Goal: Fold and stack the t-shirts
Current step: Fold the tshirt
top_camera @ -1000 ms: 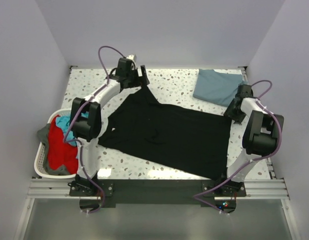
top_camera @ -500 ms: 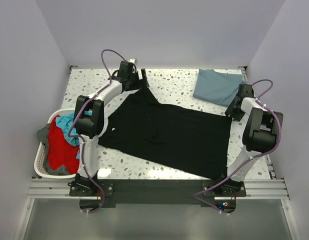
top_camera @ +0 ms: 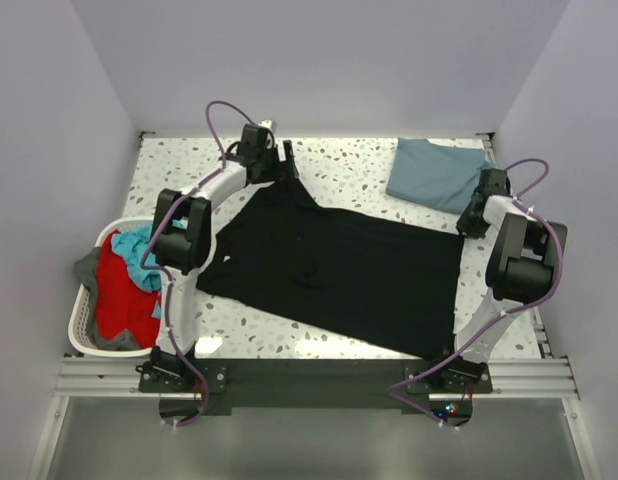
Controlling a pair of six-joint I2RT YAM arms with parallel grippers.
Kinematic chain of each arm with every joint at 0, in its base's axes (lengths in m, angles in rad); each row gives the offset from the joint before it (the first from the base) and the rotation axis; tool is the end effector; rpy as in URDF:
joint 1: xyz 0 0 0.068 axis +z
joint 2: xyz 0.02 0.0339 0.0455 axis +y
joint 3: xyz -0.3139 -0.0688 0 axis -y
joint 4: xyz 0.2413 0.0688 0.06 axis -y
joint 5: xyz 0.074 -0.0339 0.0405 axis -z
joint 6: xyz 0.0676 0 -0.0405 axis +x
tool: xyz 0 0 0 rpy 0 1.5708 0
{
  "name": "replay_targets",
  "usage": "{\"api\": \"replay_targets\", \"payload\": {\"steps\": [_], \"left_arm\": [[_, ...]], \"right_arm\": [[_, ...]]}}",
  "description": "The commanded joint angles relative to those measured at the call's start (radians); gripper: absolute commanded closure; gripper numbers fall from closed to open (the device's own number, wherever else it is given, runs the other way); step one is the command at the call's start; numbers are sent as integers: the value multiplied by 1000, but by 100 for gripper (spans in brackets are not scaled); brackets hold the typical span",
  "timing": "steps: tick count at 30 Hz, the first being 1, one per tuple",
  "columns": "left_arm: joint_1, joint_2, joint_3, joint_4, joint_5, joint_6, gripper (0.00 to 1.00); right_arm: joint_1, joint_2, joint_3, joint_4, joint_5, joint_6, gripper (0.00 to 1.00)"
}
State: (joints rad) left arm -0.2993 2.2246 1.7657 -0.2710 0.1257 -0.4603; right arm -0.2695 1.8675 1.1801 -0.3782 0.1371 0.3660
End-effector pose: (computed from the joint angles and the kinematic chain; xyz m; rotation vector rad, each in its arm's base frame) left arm 0.5316 -0.1729 0.2155 -0.1232 2.3497 -0.5273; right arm 0.3875 -0.1166 0.1836 0.8650 2.4810 -0.1475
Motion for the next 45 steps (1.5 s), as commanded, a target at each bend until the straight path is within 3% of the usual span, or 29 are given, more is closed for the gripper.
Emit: {"api": "replay_targets", "payload": {"steps": [1,4,11,22,27,35,41,44,45], "left_arm": [[11,43,51,30,-9,28,8],[8,73,66,55,-14,26,9],[8,150,124,130,-35,-1,14],[6,219,193,150,-106,-20,31],[6,224,183,165,-120,-20,47],[5,245,184,202,-77,-15,58],[3,259,181,205,-69,-29,74],[3,264,181,208,-66,-35,89],[3,264,179,211,-66,-43,98]], "right_arm": [[-4,32,-20,28,-17,-13,90],[-5,36,-28,22,-4,-15,98],[-5,33,-59,25,-5,-21,99],[-5,35,-103,39,-21,-19,100],[-5,32,-99,35,-21,-25,100],[-5,39,-91,28,-30,-24,100],[-4,44,-91,28,-34,-21,100],[-4,45,-88,25,-37,-21,100],[-5,44,-85,18,-37,-21,100]]}}
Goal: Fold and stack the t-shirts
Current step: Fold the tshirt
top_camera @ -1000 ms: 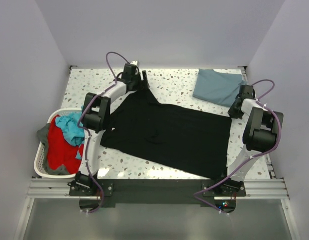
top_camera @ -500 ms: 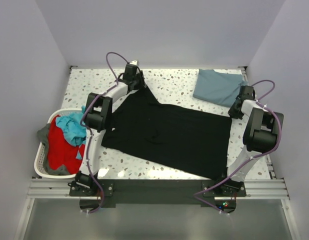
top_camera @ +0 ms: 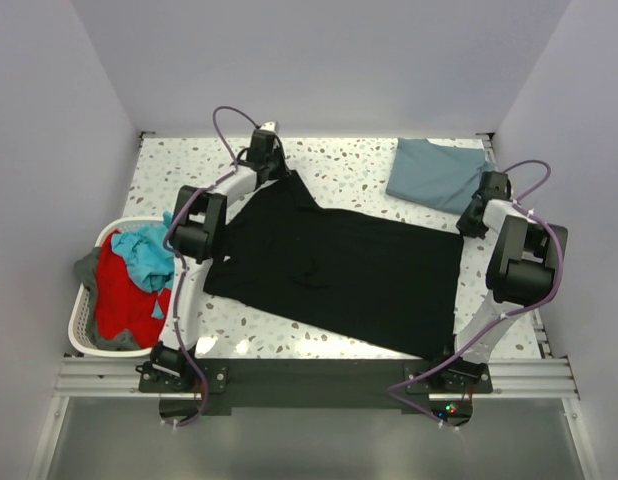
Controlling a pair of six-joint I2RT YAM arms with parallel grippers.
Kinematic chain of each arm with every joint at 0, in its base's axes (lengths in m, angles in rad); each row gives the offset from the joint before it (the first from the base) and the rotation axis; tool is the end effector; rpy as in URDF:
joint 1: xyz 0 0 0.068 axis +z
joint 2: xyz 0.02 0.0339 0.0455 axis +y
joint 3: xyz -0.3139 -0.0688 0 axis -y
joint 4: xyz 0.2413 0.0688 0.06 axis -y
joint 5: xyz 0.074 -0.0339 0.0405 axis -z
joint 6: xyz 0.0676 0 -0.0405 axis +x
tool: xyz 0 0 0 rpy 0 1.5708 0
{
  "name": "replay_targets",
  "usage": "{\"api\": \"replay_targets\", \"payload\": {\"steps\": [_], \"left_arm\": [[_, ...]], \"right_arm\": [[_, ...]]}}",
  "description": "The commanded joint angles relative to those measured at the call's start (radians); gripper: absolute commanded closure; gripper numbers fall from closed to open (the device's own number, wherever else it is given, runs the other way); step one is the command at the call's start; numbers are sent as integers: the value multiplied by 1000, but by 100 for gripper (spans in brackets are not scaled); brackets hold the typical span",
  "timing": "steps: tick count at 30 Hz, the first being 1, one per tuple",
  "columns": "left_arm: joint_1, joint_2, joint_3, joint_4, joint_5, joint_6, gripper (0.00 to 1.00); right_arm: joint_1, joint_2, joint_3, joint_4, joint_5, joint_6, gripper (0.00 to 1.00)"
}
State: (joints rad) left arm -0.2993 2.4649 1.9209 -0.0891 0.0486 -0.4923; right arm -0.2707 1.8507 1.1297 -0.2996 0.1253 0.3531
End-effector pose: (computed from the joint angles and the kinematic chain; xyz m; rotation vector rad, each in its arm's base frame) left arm 0.5880 -0.1849 0.1528 -0.1890 2.2395 -0.4893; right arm 0.3845 -0.1155 0.1807 0.8365 2.4453 -0.1319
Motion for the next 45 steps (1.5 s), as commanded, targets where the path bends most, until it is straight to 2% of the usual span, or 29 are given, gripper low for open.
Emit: {"api": "replay_targets", "payload": {"steps": [1,12,16,22,33,42,45], "left_arm": [[3,23,26,31,16,-14,100],[14,-9,110,43,65,-60,100],[20,-62,87,48,83,-83,100],[26,-191,-48,52,100,-104,100],[26,-443,-357,29,120,-135,100],[26,-725,-652,15,102,-180,100],[28,-875,-749,5,83,-193,100]], "right_arm": [[-2,62,-31,-62,-26,-9,100],[-2,12,54,-139,-44,23,100],[-4,-5,88,-157,-58,26,100],[-4,-71,82,-174,-92,21,100],[-2,-292,-64,-231,-113,3,100],[-4,-478,-168,-315,-118,-6,100],[-4,-542,-203,-346,-112,1,100]]}}
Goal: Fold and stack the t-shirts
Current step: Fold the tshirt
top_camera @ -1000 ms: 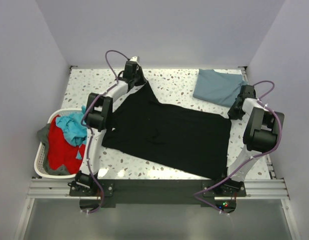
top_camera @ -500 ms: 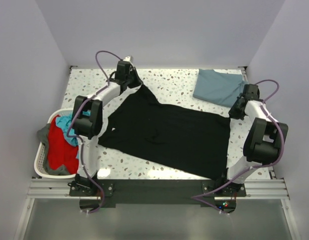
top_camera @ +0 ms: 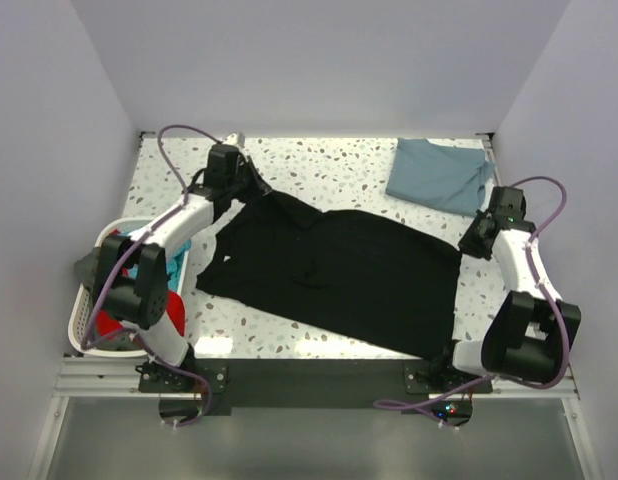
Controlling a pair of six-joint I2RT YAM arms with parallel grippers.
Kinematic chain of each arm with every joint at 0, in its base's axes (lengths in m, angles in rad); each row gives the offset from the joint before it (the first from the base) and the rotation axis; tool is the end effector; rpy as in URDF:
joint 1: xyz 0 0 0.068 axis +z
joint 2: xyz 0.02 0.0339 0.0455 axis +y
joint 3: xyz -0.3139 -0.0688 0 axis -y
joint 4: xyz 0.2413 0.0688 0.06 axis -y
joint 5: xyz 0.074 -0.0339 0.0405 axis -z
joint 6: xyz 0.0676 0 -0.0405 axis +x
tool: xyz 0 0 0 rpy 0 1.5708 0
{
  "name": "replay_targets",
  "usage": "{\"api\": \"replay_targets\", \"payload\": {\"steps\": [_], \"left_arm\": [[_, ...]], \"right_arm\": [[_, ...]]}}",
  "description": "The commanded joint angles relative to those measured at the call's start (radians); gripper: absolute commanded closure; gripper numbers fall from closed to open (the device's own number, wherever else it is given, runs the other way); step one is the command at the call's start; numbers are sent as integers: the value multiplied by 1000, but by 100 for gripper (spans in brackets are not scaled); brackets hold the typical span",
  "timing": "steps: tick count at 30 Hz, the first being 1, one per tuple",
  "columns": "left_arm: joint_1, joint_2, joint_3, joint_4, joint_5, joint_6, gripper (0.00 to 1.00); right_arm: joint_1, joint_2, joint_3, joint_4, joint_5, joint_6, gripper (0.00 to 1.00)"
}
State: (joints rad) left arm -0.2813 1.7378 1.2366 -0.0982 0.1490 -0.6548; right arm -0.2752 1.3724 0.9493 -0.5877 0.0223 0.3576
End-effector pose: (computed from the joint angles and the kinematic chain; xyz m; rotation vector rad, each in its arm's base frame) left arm 0.4093 -0.1287 0.2803 -0.3300 2.2232 -0.6845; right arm 0.2671 -0.0770 0.2569 0.8110 2.4505 0.0018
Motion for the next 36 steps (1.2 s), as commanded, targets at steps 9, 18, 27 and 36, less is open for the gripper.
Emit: {"api": "replay_targets", "payload": {"steps": [9,18,27,36], "left_arm": [[10,-440,-322,-43,18,-103,100],[10,-725,-471,-153,-2,-147,100],[10,-851,-516,-248,-8,-170,100],[10,-943,-552,-331,-45,-195,100]], "right_arm": [[1,-219,-101,-130,-21,40,100],[1,-337,-122,-216,-21,44,100],[2,-380,-109,-279,-44,61,100],[4,-426,-83,-359,-50,66,100]]}}
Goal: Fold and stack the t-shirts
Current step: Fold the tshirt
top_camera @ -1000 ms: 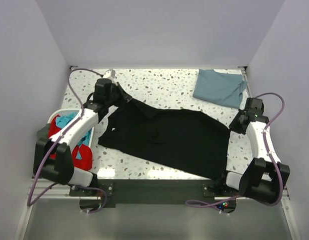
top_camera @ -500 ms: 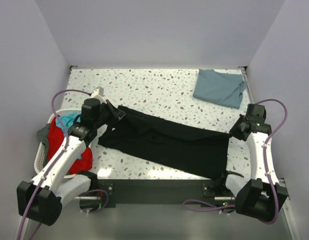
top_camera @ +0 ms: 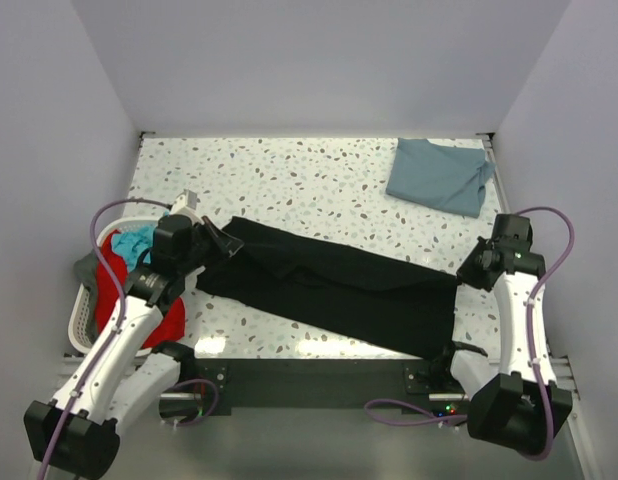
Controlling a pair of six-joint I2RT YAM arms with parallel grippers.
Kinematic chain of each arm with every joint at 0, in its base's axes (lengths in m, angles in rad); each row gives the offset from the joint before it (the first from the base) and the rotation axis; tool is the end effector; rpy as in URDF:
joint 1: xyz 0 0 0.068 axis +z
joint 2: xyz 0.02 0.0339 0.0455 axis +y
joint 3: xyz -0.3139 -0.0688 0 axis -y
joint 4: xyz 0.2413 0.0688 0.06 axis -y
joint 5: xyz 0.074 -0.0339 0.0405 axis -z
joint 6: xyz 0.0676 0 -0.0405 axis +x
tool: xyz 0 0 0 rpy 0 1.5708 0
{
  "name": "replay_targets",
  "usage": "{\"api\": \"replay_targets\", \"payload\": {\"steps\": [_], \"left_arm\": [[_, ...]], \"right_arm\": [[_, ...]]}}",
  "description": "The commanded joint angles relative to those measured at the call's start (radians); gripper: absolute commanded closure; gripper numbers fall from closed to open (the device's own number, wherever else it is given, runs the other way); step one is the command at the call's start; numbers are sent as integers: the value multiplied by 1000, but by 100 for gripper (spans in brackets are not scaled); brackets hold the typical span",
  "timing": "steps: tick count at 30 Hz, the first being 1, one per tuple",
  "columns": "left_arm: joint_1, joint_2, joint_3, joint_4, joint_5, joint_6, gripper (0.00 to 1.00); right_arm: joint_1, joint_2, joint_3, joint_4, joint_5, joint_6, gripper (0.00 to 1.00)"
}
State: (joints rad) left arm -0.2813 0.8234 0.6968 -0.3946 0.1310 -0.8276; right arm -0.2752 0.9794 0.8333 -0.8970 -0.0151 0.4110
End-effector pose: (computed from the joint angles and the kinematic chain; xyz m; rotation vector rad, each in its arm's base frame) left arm 0.1665 -0.0573 0.3026 -0.5106 2.1307 -0.7895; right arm 0.1579 -0.0435 0.2760 0.8748 2.4647 0.0676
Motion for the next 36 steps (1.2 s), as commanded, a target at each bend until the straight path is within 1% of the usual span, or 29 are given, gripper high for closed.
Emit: {"api": "replay_targets", "payload": {"steps": [1,3,4,5,6,7,8,9,10,11,13,15,16,20,23,25,26,28,32,36], "left_arm": [[10,-35,-17,-44,-27,-24,100],[10,-41,-20,-58,-31,-24,100],[10,-44,-20,-79,-37,-24,83],[10,-47,-19,-92,-42,-25,72],[10,-52,-16,-107,-57,-25,52],[10,-58,-8,-128,-67,-22,42],[10,-70,-5,-136,-77,-21,33],[10,-75,0,-142,-94,-15,26],[10,-75,1,-141,-99,-10,25],[10,-72,4,-138,-100,-5,25],[10,-47,4,-112,-84,4,25],[10,-3,-3,-73,-56,11,25],[10,15,-11,-23,-42,28,25],[10,153,12,74,-13,82,25],[11,310,39,144,-4,111,25],[17,370,59,193,2,126,25],[21,426,69,207,2,130,25],[27,479,93,243,5,142,25],[44,638,127,289,19,156,25],[60,743,151,329,38,166,25]], "right_arm": [[4,-38,35,-54,-11,15,100],[13,-36,35,-63,-14,25,100],[16,-33,35,-71,-16,28,100],[24,-31,35,-85,-23,35,87],[30,-38,35,-92,-25,43,77],[34,-47,33,-100,-25,48,66],[39,-60,30,-111,-29,55,58],[39,-92,26,-114,-34,58,47],[41,-106,26,-112,-37,60,42],[39,-122,27,-117,-37,61,39],[39,-142,42,-118,-40,57,37],[41,-139,52,-111,-52,43,37],[39,-122,59,-106,-57,38,37],[39,-64,61,-59,-95,23,37],[41,-19,37,1,-157,35,37],[48,4,12,33,-172,48,37],[68,25,4,61,-171,57,37],[94,57,-6,82,-160,68,37],[223,157,-8,160,-99,113,37],[268,281,-10,243,-100,147,37]]}}
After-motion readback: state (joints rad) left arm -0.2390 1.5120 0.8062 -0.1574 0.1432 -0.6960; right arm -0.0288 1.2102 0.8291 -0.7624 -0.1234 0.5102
